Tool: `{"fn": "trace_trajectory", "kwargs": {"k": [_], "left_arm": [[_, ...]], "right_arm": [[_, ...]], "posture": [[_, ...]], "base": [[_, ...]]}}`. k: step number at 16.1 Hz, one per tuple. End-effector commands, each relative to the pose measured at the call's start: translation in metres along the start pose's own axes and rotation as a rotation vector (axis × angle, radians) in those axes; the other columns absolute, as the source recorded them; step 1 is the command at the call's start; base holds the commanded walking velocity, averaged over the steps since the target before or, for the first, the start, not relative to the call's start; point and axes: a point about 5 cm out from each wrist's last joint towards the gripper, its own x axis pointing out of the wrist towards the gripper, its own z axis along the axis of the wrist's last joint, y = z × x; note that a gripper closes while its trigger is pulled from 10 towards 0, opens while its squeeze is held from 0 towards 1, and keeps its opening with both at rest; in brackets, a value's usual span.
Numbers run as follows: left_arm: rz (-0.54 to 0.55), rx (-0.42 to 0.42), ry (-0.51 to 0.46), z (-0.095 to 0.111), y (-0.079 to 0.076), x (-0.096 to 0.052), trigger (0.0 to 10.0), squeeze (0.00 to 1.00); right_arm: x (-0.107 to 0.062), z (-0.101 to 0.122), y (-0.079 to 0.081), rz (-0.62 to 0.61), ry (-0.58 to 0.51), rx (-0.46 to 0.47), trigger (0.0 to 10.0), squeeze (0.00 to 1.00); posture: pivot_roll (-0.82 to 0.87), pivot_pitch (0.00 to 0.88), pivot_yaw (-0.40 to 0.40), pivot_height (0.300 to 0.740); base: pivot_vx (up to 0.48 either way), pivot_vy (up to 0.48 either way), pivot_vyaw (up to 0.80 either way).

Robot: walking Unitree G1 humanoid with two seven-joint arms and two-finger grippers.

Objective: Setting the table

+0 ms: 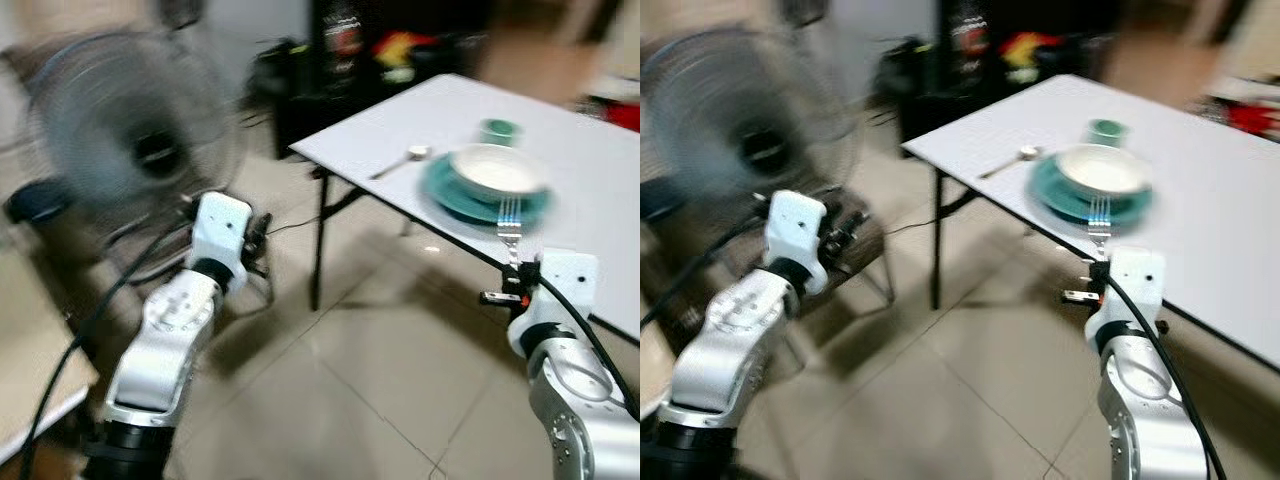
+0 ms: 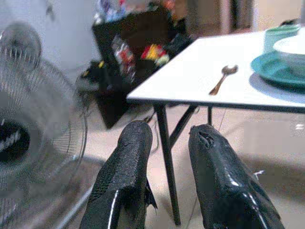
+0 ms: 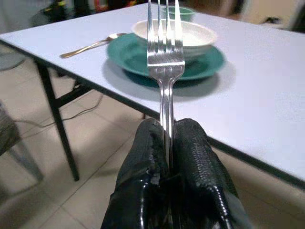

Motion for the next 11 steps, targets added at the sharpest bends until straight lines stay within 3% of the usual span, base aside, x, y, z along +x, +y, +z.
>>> {"fn": "trace_trajectory", "kwargs": {"k": [1,2,7,9,11], "left_arm": [[0.010,-0.004,0.021,-0.0045,0.0025,-0.0010,10.0,0.00],[0.009,-0.002,0.027,-0.0051,0.0033,-0.0007,10.0,0.00],[0.009,-0.009,0.034,-0.0066,0.0076,0.0007,10.0,0.00],[0.000,0.033,0.030,-0.0046,0.0089,0.0028,10.0,0.00],[-0.005,0.002,0.041,-0.0062,0.0083,0.0038,10.0,0.00]], "right_arm": [[-0.0014,0.0045,0.0068,0.029,-0.017,0.002,10.0,0.00],[-0.0014,0.0034,0.0074,0.030,-0.014,0.004,10.0,0.00],[-0.0020,-0.0003,0.0077,0.021,-0.004,0.020,10.0,0.00],[-0.0014,0.0006,0.0085,0.017,-0.010,0.023,10.0,0.00],[-0.0009,0.0006,0.0086,0.013,-0.012,0.026,10.0,0.00]], "posture": [[0.03,0.000,-0.032,0.740],[0.03,0.000,-0.028,0.740],[0.03,0.000,-0.014,0.740],[0.03,0.000,-0.005,0.740],[0.03,0.000,0.000,0.740]], "base": [[0.000,-0.480,-0.80],[0.000,0.000,-0.80],[0.000,0.480,-0.80],[0.000,0.000,-0.80],[0.000,0.000,-0.80]]}}
